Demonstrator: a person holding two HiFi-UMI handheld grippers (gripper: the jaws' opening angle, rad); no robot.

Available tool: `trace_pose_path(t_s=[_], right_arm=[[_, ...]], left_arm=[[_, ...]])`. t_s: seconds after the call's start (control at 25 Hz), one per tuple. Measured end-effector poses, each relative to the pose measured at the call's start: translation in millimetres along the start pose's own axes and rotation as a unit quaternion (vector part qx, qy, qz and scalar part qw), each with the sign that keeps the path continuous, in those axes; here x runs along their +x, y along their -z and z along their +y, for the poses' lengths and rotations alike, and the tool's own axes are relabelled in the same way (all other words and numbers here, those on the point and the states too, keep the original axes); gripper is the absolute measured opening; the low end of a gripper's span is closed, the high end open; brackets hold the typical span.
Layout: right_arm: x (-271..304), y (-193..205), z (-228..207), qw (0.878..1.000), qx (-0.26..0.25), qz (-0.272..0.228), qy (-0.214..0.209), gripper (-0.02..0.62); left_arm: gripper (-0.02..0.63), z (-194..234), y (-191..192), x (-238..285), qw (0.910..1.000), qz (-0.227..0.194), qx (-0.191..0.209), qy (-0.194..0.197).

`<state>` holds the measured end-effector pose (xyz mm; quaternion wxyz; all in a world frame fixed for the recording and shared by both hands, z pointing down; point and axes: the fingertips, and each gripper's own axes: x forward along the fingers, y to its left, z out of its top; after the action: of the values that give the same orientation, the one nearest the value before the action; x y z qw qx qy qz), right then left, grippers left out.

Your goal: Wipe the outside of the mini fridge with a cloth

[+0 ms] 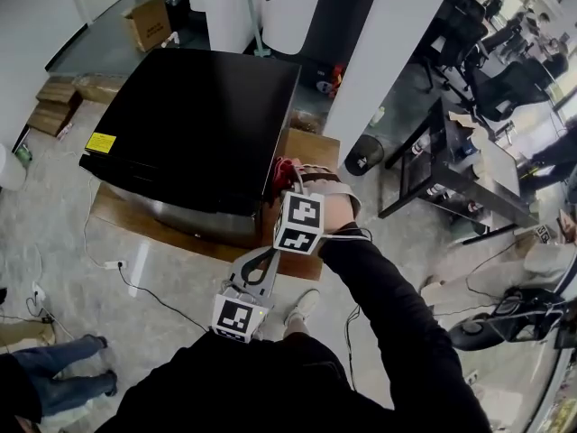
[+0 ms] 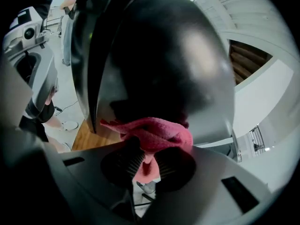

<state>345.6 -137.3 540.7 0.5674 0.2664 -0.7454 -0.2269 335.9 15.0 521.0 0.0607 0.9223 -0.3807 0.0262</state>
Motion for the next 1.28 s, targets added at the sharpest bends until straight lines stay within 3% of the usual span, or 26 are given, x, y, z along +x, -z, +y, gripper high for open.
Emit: trace_pose_path(t_s=[0.32,0.76,1.04,1.28], right_arm=[[52,19,55,1.0,0.008,0.004,-0.028,0.066],[133,43,143,0.996,0.015,0.002,-0.091,0.066],[179,56,209,0.989,0.018,0.018,-0.146,0.066],[180,68,210,0.986,0.054,0.029,-0.157,0.066]], left_arm=[[0.006,11,33,-6,0.9996,0.02,0.0,-0.017],[0.006,30,76,-8,0.998,0.049,-0.004,-0.04],[0.006,36,85,-17,0.9969,0.059,-0.009,-0.051],[0.006,38,74,-22,0.9976,0.056,-0.003,-0.041]])
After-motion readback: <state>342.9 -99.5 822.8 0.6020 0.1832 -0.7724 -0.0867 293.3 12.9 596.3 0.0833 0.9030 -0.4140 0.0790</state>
